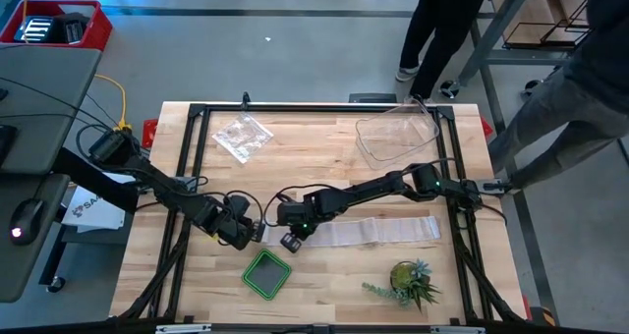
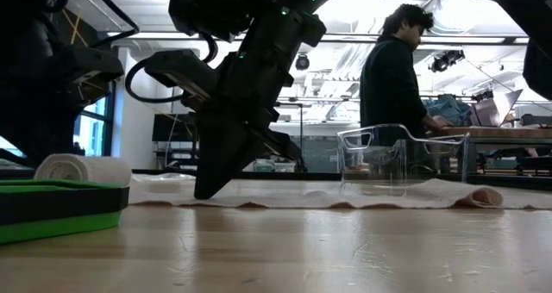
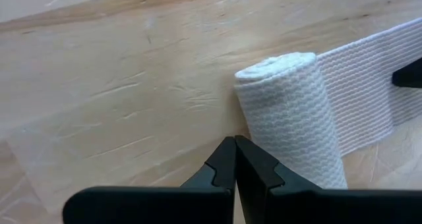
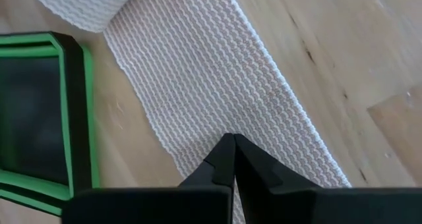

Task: Roll bandage
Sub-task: Roll the white bandage

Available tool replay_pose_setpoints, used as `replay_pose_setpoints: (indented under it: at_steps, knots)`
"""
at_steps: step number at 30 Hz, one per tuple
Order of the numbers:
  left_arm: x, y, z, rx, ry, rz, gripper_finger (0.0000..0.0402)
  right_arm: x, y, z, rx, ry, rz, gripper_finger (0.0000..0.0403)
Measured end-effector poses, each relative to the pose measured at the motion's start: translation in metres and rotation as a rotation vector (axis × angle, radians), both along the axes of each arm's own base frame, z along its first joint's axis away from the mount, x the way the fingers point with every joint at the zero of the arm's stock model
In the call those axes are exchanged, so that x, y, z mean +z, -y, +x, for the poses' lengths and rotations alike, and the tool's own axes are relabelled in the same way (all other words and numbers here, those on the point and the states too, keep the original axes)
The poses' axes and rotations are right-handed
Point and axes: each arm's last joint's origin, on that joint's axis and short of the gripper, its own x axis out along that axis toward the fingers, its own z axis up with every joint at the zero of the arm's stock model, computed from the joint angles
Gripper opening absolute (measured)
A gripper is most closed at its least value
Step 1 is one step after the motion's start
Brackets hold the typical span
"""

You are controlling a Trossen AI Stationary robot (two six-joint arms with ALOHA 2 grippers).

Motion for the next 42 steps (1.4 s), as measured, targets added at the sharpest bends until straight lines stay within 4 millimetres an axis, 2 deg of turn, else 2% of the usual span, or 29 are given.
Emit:
replay_pose_setpoints:
  at_steps: [14,42]
  knots:
    - [-0.006,0.006,0.010,0.047,0.062,-0.047,0.0000,0.000,0.000,-0.001,0.009,-0.008,-0.004,0.0000]
    - [0.002,0.010,0.020,0.068,0.209,-0.081,0.0000,0.000,0.000,-0.001,0.009,-0.004,-0.008,0.0000]
